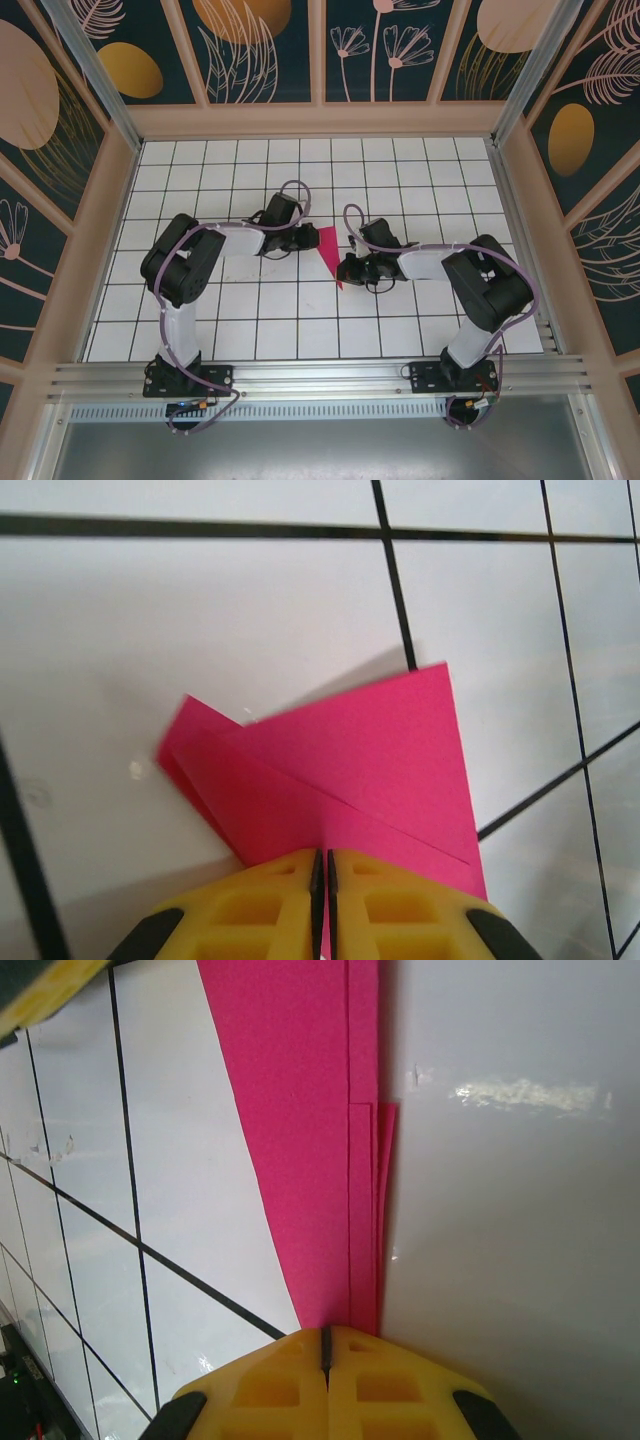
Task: Fold a paper plane with a square sheet of paper (pick it up from the middle)
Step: Fold the wing for the fifth time at the center of the table.
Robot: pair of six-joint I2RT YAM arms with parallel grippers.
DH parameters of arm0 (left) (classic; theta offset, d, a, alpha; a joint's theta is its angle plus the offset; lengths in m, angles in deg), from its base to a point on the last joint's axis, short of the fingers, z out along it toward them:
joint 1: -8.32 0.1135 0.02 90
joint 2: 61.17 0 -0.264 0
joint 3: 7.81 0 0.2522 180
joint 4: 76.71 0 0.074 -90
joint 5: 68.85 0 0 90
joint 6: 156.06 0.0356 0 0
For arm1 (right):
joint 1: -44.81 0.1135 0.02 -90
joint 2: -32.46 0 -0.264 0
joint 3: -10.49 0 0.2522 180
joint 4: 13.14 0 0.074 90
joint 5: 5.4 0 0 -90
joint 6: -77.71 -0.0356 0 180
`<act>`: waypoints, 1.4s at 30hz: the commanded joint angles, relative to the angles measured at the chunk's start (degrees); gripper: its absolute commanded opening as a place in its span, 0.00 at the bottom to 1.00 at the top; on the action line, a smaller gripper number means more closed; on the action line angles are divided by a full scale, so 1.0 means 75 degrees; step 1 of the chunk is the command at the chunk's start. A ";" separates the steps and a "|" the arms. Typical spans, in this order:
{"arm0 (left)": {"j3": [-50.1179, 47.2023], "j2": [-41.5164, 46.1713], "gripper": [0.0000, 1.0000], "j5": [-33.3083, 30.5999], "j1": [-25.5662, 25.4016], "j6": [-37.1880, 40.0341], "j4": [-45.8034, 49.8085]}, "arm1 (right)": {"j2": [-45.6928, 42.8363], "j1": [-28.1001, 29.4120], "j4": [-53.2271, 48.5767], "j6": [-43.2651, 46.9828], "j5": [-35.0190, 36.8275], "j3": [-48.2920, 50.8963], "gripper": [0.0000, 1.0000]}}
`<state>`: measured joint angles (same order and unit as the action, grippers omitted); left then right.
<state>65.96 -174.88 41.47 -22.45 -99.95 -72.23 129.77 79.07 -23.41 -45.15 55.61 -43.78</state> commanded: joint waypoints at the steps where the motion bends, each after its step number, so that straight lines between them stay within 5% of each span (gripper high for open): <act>1: 0.0001 -0.0456 0.15 -0.1262 0.0489 0.0111 0.0329 | 0.0627 0.0008 -0.1448 0.0198 0.0684 0.0433 0.00; 19: 0.0463 -0.0800 0.15 -0.1899 0.0878 0.0264 0.0789 | 0.0599 0.0008 -0.1322 0.0140 0.0608 0.0492 0.00; 28: 0.0971 -0.0075 0.21 -0.2220 0.1087 0.0481 0.1400 | 0.0089 0.0037 -0.0781 -0.0168 0.0286 -0.0313 0.00; 35: 0.0621 0.1044 0.31 -0.1951 0.1072 0.0201 0.1490 | -0.0706 0.0004 -0.0790 -0.0293 0.0749 -0.1480 0.29; 42: -0.0178 0.2019 0.41 -0.1842 0.0801 -0.0282 0.1486 | -0.1861 -0.0693 -0.1063 -0.0146 0.2264 -0.1187 0.56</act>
<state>66.70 -161.15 27.74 -15.02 -99.93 -62.65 118.95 76.71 -28.83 -47.14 65.47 -53.88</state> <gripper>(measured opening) 0.397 0.546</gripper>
